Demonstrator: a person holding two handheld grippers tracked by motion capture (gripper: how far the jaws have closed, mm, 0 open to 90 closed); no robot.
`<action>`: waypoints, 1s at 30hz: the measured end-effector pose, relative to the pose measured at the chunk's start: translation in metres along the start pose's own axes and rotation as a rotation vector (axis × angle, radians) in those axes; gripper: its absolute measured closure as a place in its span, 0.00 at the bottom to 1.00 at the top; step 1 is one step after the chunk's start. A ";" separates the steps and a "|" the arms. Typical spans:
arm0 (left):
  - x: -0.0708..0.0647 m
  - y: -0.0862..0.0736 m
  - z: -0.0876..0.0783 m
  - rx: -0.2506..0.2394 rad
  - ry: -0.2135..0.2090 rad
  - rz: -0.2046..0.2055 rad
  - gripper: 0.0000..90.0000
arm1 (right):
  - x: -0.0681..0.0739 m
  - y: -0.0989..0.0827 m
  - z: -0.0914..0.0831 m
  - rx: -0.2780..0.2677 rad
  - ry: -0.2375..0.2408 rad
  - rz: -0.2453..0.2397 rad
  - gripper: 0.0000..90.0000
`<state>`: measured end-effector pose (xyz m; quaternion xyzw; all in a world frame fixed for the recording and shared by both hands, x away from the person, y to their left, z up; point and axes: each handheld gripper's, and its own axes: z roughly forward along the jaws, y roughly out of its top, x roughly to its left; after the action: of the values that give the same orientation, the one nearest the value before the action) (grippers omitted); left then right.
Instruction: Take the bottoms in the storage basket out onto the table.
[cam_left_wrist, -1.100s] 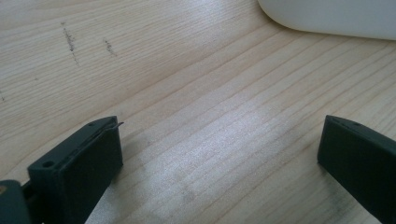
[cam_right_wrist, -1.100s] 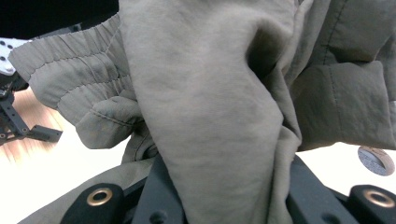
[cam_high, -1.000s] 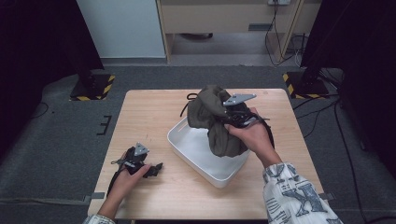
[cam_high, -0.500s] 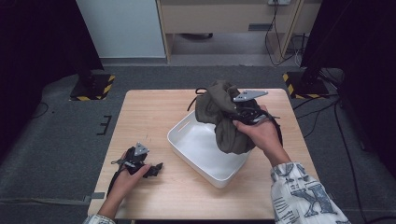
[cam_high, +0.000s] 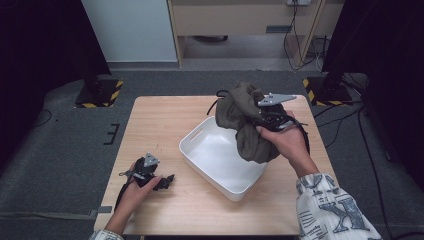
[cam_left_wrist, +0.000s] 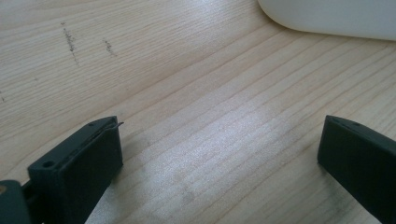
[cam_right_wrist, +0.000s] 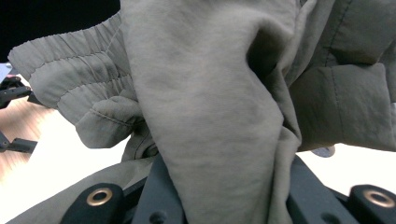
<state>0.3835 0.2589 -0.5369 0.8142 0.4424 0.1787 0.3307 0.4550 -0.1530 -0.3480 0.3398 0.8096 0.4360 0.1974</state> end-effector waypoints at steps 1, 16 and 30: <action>0.000 0.000 0.000 0.000 0.000 0.000 0.00 | -0.001 0.000 -0.002 -0.002 -0.001 0.001 0.85; 0.000 0.000 0.000 0.001 0.000 0.000 0.00 | -0.025 -0.008 -0.021 -0.005 -0.057 0.020 0.85; 0.000 0.000 0.000 0.001 0.000 0.000 0.00 | -0.047 -0.020 -0.040 -0.024 -0.105 0.048 0.85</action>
<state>0.3836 0.2587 -0.5368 0.8144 0.4426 0.1786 0.3302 0.4548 -0.2176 -0.3422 0.3790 0.7846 0.4317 0.2332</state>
